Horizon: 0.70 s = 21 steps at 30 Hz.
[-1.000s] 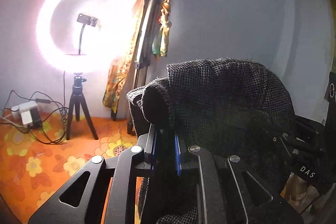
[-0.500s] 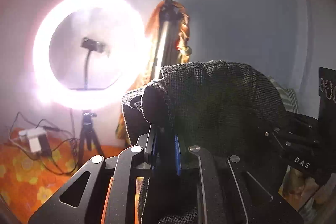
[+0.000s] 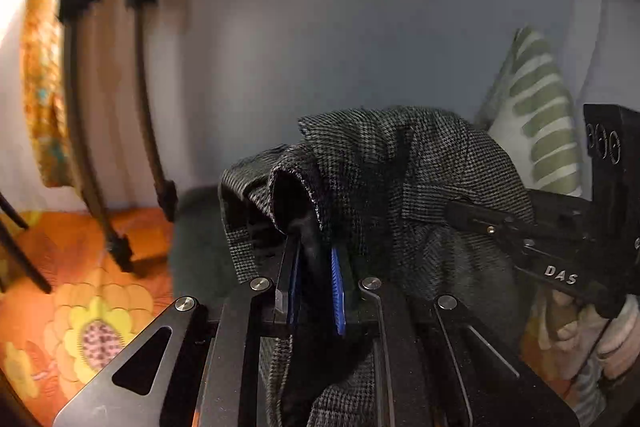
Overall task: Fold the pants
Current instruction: 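Lower the shorts onto the bedspread beside the striped pillow with both grippers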
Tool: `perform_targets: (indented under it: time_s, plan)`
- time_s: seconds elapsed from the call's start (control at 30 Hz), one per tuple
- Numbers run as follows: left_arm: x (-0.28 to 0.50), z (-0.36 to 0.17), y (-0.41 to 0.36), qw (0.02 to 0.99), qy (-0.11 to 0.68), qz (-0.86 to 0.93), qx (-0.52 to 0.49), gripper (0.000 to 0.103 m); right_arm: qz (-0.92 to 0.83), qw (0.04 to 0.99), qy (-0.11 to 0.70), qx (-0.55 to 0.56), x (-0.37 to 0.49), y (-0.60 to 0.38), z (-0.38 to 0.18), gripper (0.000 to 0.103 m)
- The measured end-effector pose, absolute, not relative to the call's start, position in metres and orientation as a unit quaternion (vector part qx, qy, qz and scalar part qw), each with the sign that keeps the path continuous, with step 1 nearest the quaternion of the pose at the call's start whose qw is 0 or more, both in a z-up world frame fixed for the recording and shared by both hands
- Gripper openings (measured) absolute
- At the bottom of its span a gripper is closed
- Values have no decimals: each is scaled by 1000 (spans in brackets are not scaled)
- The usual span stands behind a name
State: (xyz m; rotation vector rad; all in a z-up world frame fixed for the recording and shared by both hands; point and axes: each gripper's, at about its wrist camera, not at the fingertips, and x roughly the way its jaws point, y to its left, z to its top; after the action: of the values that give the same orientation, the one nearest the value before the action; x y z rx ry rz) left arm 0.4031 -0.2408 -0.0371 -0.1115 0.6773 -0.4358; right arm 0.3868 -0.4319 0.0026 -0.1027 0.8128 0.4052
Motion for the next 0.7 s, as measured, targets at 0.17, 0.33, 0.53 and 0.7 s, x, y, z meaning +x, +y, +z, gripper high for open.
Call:
perform_targets:
  time_s: [0.17,0.33,0.53,0.7]
  plan:
    - [413,-50,-243,919,337,-195,-56,12,176,899,400,-25,405,-449,-14,48]
    - [417,-55,-238,920,344,-178,-53,14,161,910,380,-41,393,-451,-5,68]
    - [420,-48,-225,918,346,-184,-56,23,146,926,347,13,381,-473,21,75]
    - [408,-35,-195,924,332,-183,-58,23,142,929,341,1,364,-468,20,71]
